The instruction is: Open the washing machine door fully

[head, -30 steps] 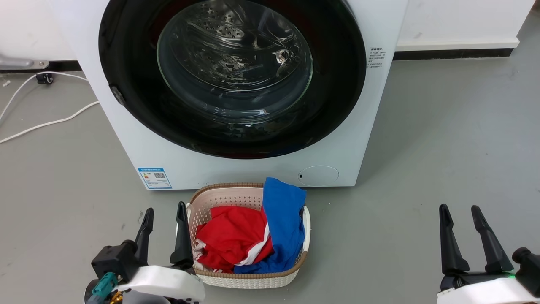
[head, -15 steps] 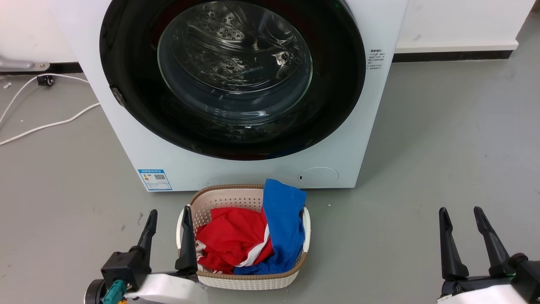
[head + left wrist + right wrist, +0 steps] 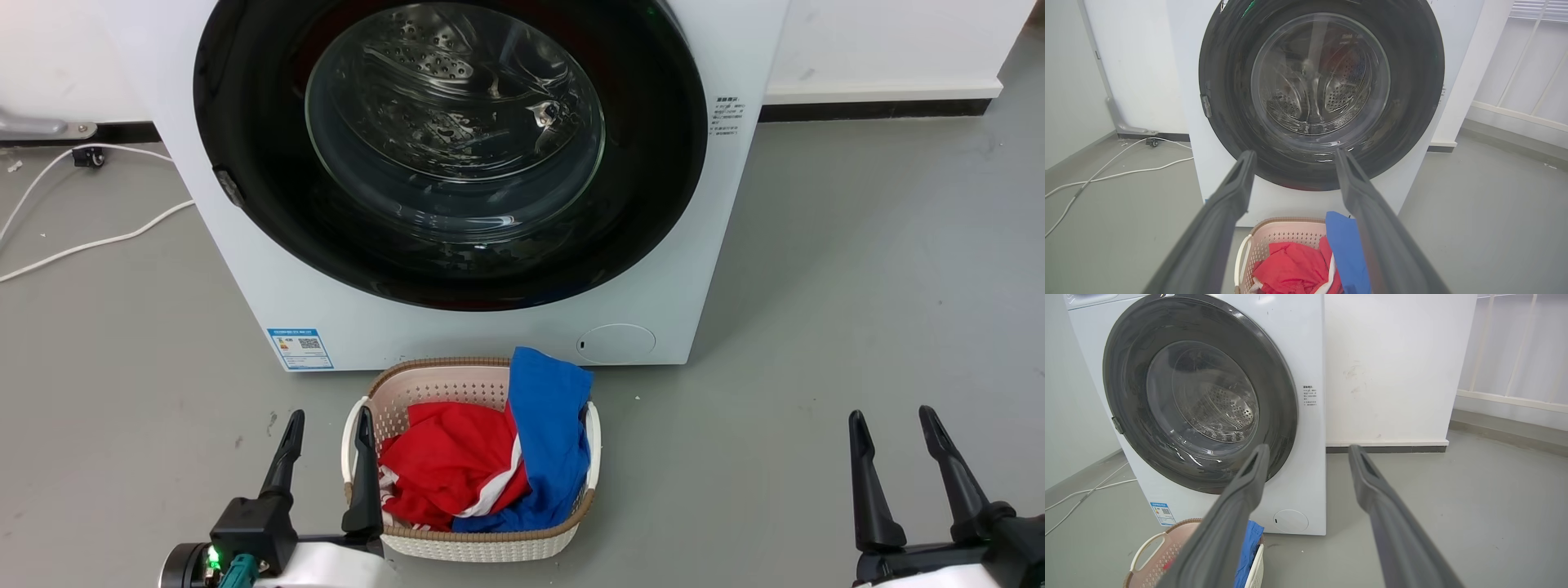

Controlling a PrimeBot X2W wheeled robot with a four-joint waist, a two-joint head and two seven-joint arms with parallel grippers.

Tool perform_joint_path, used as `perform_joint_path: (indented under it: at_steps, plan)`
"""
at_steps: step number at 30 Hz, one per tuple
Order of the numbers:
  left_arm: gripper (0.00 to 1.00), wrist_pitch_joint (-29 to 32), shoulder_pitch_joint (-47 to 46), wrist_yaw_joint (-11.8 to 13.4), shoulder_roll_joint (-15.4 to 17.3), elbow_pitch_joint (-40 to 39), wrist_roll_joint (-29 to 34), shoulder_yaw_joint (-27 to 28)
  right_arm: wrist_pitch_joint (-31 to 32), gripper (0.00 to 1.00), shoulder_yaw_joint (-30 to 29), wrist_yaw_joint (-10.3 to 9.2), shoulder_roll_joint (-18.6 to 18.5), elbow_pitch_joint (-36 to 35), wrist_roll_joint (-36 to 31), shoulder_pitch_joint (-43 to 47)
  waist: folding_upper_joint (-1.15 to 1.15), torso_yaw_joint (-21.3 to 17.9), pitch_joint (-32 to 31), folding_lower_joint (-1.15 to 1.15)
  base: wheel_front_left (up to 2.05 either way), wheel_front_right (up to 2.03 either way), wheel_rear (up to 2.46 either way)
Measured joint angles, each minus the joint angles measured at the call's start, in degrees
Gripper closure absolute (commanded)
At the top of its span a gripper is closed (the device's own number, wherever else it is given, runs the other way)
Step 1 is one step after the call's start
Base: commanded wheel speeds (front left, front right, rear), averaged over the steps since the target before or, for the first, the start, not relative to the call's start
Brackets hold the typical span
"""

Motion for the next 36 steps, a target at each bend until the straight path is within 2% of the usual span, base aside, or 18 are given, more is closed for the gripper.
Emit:
perform_joint_path:
  at_steps: [12, 36]
  plan:
    - [0.00, -1.18, 0.55, 0.80, -0.01, 0.20, 2.87, -0.68, -1.09, 0.00, -0.25, 0.09, 0.00, -0.42, -2.36, 0.66, 0.00, 0.05, 0.11, 0.00, 0.00, 0.00, 0.00]
    - [0.00, -1.21, 0.83, 1.03, -0.01, 1.68, 1.26, -0.02, -1.13, 0.00, -0.11, 0.09, 0.00, 1.11, 1.31, 0.66, 0.00, 0.30, 0.21, 0.00, 0.00, 0.00, 0.00]
